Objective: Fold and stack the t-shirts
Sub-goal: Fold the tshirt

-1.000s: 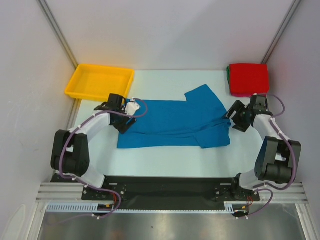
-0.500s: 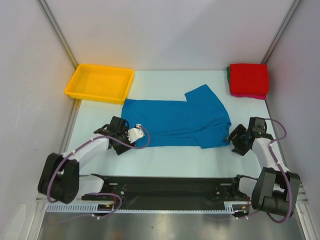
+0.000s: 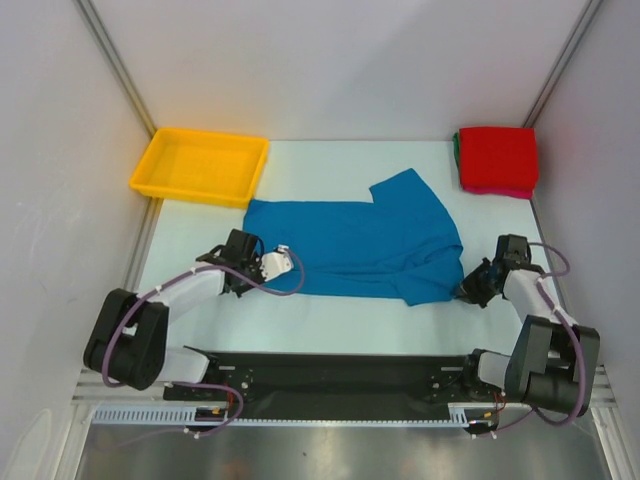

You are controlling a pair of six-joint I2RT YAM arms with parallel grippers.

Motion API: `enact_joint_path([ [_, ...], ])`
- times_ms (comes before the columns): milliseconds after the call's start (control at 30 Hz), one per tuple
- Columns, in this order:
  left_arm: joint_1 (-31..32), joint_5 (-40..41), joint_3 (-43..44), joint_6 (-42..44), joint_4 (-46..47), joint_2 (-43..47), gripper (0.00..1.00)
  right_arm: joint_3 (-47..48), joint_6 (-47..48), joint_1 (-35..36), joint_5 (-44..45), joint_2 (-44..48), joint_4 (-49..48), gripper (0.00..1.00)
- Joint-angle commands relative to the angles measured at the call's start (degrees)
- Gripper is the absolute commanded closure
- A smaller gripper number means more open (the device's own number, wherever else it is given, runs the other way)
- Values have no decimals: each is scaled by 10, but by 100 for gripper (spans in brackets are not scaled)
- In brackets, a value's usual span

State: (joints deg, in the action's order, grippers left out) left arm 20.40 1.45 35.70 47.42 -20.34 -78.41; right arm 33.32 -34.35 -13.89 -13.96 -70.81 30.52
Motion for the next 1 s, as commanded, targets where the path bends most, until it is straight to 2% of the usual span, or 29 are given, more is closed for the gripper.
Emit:
enact_joint_path([
  [0,3,-41,14,-6,-129,61,100,47,7,-12,25,62,109,100],
  [100,3,-73,30,11,-230,126,100,79,-33,-31,36,79,189,100],
  [200,4,-81,17,22,-279,157,100,42,-64,-59,35,100,226,100],
  [400,23,-106,-45,12,-269,157,98,-19,-125,-62,72,143,246,100],
  [433,24,-106,-52,11,-264,155,85,-26,-125,-63,83,147,241,84],
  [500,23,-106,-54,13,-260,146,49,-26,-133,-63,87,148,240,52],
  [533,24,-109,-43,14,-266,133,18,-11,-132,-63,95,146,245,33],
  [567,22,-109,-35,19,-275,127,13,1,-122,-63,102,145,251,28],
  [667,-8,-115,22,18,-307,122,9,68,-93,-63,141,146,273,26],
  [800,-89,-175,110,-7,-306,124,15,131,-5,-47,157,144,253,31],
  [833,-93,-176,112,-18,-295,121,21,136,3,-40,157,126,250,33],
  [867,-93,-176,105,-27,-271,114,21,137,9,-35,150,115,248,35],
  [900,-93,-176,97,-27,-258,110,22,132,13,-35,117,101,245,41],
  [967,-92,-164,72,-31,-222,93,22,123,20,-29,81,66,223,44],
])
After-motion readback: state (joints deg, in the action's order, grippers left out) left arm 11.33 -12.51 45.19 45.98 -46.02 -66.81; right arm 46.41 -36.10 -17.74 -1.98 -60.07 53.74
